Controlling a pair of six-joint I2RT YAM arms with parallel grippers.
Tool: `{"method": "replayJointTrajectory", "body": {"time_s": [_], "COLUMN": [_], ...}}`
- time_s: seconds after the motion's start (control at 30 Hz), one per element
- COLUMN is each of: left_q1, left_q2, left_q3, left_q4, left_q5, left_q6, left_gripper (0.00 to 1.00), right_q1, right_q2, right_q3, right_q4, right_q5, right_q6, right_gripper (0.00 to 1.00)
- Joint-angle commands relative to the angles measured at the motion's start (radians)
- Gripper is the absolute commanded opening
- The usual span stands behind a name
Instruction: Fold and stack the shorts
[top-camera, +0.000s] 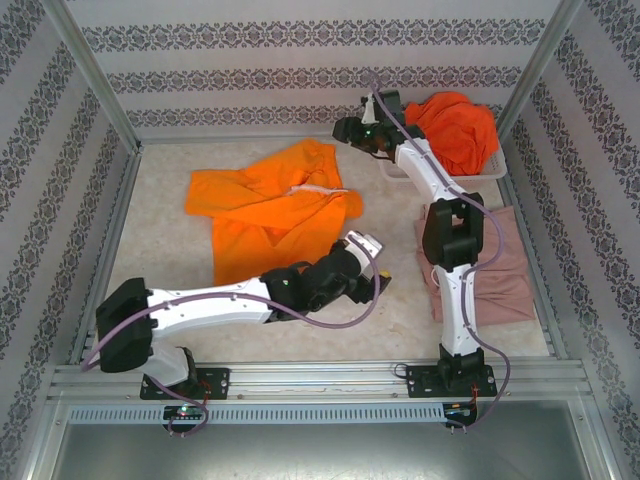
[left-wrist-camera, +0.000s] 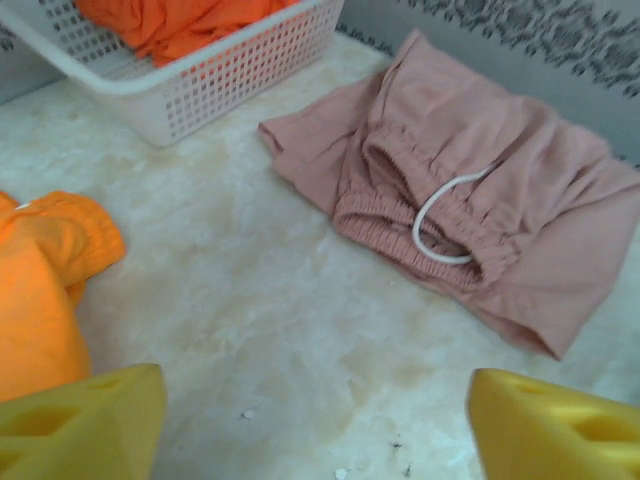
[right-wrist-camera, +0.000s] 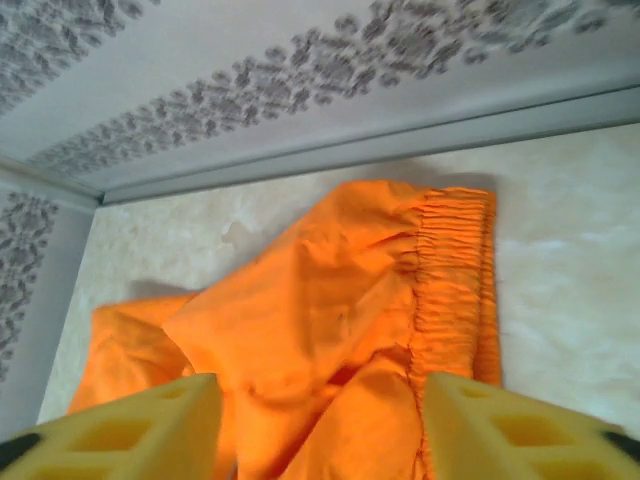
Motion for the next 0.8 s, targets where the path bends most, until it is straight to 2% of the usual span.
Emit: {"method": "replayJointTrajectory", "body": {"time_s": [0.0, 0.1, 0.2, 0.3, 0.4, 0.57, 0.67, 0.77], "left_q1": [0.077, 0.154, 0.241, 0.295, 0.332, 0.362, 0.413, 0.492], "left_q2": [-0.186, -0.35, -0.514, -0.682, -0.831, -0.985, -1.015, -1.014], "left_q3": [0.006, -0.054, -0.134, -0.248, -0.379, -0.602, -0.686, -0.731], "left_q4": [-0.027, -0.149, -0.316, -0.492, -0.634, -0.693, -0.692, -0.669], "left_q5": [0.019, -0.022, -0.056, -0.128, -0.138, -0.081, -0.037, 0.029], "left_q6": [-0.055, -0.102, -0.218, -0.392, -0.606, -0.864, -0.908, -0.894], "left_gripper": [0.9, 0.95, 0.96, 0.97, 0.98, 0.94, 0.89, 0.87], "right_q1": [-0.006, 0.006, 0.021, 0.045, 0.078, 0.113, 0.107, 0.099], "right_q2": [-0.158, -0.259, -0.382, -0.51, -0.643, -0.84, -0.931, -1.018], "right_q3": [-0.022, -0.084, -0.216, -0.399, -0.596, -0.891, -1.016, -1.127], "right_q4": [-0.004, -0.016, -0.01, 0.025, 0.072, 0.142, 0.145, 0.17], "right_q5": [0.094, 0.105, 0.128, 0.143, 0.165, 0.223, 0.243, 0.242], "right_q6": [-0.05, -0.089, -0.106, -0.11, -0.094, -0.031, -0.003, 0.003], "right_gripper": [0.67, 0.8, 0.86, 0.9, 0.95, 0.98, 0.98, 0.98]}}
